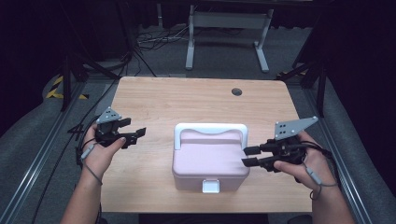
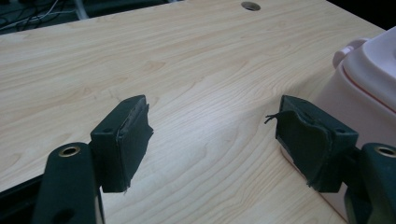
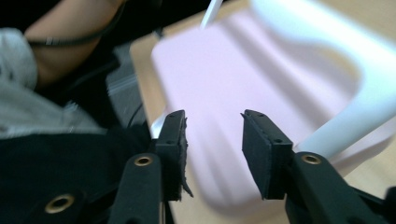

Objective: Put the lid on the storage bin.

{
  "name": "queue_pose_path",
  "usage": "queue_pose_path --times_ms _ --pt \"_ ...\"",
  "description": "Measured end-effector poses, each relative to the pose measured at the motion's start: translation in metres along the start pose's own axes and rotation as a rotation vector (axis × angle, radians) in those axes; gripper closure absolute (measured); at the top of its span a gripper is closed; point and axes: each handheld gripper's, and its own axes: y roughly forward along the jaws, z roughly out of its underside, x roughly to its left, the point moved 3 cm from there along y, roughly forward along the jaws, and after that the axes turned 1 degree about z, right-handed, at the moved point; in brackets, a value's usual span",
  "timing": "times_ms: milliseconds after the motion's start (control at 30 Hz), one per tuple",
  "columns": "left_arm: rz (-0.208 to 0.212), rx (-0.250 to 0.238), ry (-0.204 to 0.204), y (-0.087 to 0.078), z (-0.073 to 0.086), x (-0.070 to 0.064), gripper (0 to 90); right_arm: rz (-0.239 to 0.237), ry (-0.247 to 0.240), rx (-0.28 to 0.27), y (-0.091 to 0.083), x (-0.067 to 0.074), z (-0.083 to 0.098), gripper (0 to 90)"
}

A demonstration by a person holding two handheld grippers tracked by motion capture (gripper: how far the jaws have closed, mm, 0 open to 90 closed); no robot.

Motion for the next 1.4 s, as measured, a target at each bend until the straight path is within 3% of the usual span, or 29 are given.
queue_pose_path --times_ms 67,233,300,400,567,667,833,900,1000,1167,1400 --pt "-0.013 -0.003 -0.012 -0.004 0.004 0.001 26.6 0.063 0.023 -0.070 -0.005 -0.011 -0.005 56.0" --pt "-0.024 0.003 -0.015 -0.008 0.010 0.003 26.6 0.197 0.038 -0.125 -0.013 -0.033 -0.007 52.4" --pt "-0.027 0.001 -0.024 -0.008 0.010 0.003 26.6 0.211 0.045 -0.138 -0.014 -0.036 -0.007 51.8" --pt "-0.031 0.004 -0.022 -0.007 0.011 0.005 26.6 0.305 0.067 -0.132 -0.018 -0.055 0.000 48.7" --pt "-0.028 0.005 -0.025 -0.004 0.009 0.007 26.5 0.408 0.097 -0.138 -0.024 -0.078 0.012 44.4" --pt "-0.024 0.012 -0.019 0.001 0.008 0.009 26.5 0.423 0.123 -0.137 -0.027 -0.089 0.021 42.8" --pt "-0.013 0.021 -0.021 0.007 0.007 0.010 26.5 0.487 0.138 -0.114 -0.029 -0.106 0.034 36.6" --pt "-0.014 0.023 -0.019 0.011 0.007 0.012 26.5 0.535 0.151 -0.064 -0.031 -0.118 0.047 33.5" --pt "-0.035 0.037 0.001 0.014 0.006 0.015 26.4 0.568 0.172 -0.032 -0.032 -0.127 0.057 30.9" --pt "-0.055 0.056 0.031 0.021 0.003 0.018 26.1 0.570 0.212 -0.018 -0.030 -0.137 0.074 26.1" --pt "-0.045 0.083 0.050 0.031 0.004 0.020 25.8 0.578 0.259 0.021 -0.025 -0.149 0.095 22.4"
